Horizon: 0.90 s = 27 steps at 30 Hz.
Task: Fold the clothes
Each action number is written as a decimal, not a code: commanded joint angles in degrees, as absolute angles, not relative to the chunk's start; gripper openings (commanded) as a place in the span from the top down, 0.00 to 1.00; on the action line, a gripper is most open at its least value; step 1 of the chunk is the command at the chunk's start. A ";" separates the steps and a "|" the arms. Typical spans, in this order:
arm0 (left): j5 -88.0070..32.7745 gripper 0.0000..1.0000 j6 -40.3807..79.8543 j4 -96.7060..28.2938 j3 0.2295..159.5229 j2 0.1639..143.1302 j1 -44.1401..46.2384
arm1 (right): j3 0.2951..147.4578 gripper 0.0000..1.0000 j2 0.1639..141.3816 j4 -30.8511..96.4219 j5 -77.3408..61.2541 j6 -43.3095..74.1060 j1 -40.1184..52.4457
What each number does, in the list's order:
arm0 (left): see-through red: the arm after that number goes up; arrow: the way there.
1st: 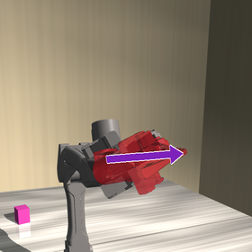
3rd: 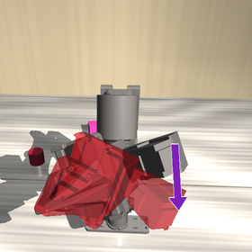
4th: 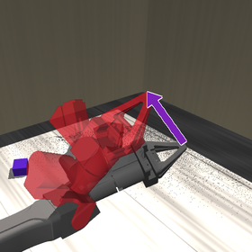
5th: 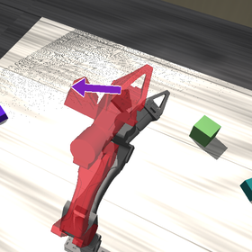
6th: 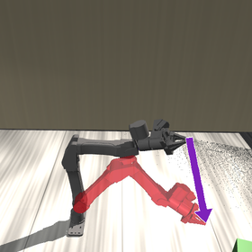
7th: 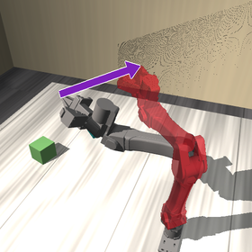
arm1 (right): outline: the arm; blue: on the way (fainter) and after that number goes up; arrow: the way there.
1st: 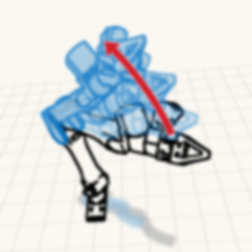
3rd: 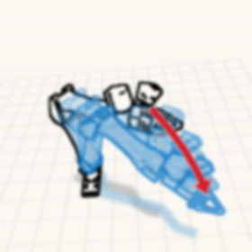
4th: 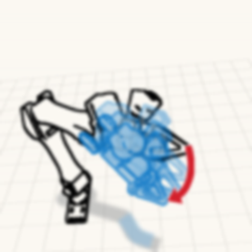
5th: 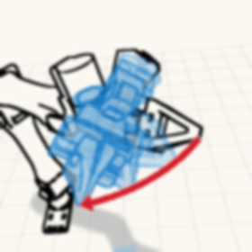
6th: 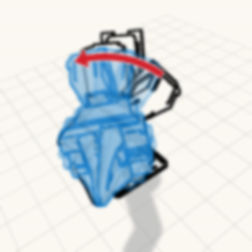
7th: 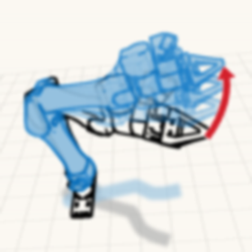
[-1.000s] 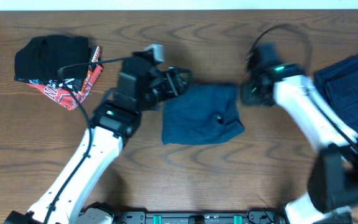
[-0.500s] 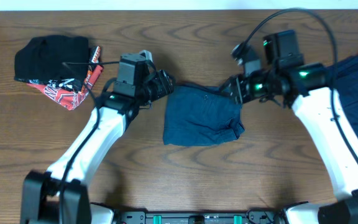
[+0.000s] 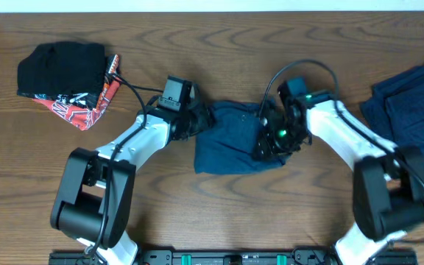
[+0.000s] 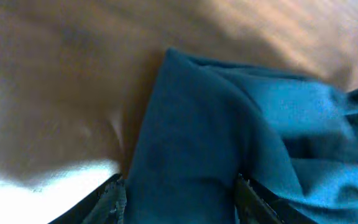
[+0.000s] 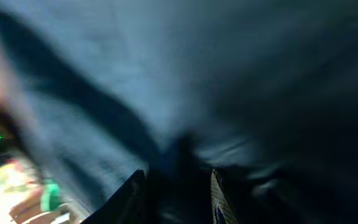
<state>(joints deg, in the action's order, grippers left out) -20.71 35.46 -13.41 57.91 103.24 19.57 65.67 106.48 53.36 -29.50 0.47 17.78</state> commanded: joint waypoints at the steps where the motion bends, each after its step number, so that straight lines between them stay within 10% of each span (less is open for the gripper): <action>1: -18.70 0.43 33.21 -17.76 58.63 104.49 19.70 | 65.04 0.67 110.24 53.10 -17.74 3.25 17.37; 10: -18.59 0.44 36.23 -35.59 58.61 104.47 19.99 | 67.96 0.66 112.44 41.76 5.89 14.63 11.84; 27: -17.74 0.33 32.95 -30.81 58.85 84.93 20.45 | 93.49 0.66 109.47 64.66 -12.62 8.16 11.57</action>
